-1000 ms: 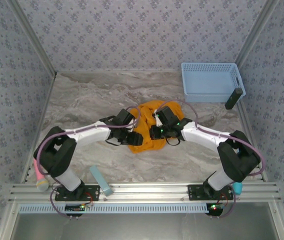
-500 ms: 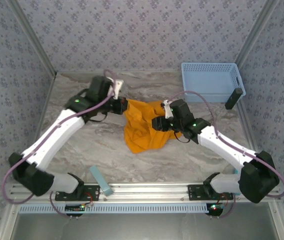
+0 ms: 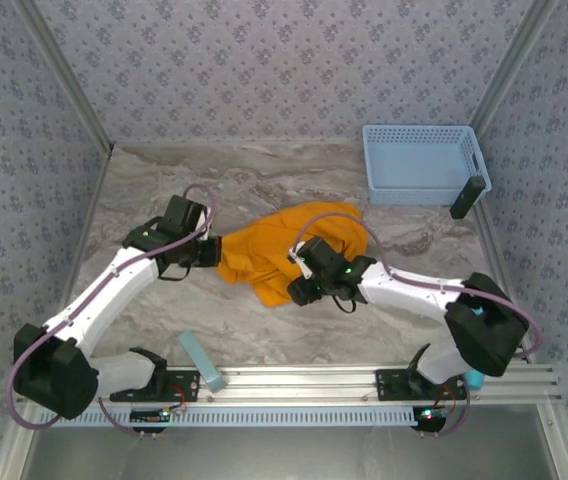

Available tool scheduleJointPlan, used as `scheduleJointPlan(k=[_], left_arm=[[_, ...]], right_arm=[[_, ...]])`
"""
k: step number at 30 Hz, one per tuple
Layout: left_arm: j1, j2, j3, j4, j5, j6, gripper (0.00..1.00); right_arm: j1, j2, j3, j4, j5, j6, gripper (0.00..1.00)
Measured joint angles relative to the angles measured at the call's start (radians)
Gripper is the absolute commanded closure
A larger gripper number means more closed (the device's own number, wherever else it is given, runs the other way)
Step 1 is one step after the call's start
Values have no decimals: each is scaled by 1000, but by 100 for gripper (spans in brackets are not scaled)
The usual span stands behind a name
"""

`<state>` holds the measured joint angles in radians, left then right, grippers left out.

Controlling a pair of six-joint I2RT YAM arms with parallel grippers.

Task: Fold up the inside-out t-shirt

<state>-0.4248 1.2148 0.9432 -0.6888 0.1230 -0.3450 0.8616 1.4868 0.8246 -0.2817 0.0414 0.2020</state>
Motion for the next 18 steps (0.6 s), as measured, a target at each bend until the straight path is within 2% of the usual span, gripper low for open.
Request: scheduleJointPlan(k=[2,4,8,12,18], left_arm=[[23,16,-32,15,17,-8,58],[47,36,-45,36,39,-17,47],[67,54,-46,47,78,-25,39],[38,54,-45,45,95,-34,35],[-148,73,-45,107,56,-17,35]], right_arm=[[-2,46,0,-5,27,28,77],[-2,74,0,-10,46,57,90],[-16,60,0,-29,49,86,99],[-68,-61,0,-39,-7,74,99],[-179,-245,70,-105,-104,0,100]])
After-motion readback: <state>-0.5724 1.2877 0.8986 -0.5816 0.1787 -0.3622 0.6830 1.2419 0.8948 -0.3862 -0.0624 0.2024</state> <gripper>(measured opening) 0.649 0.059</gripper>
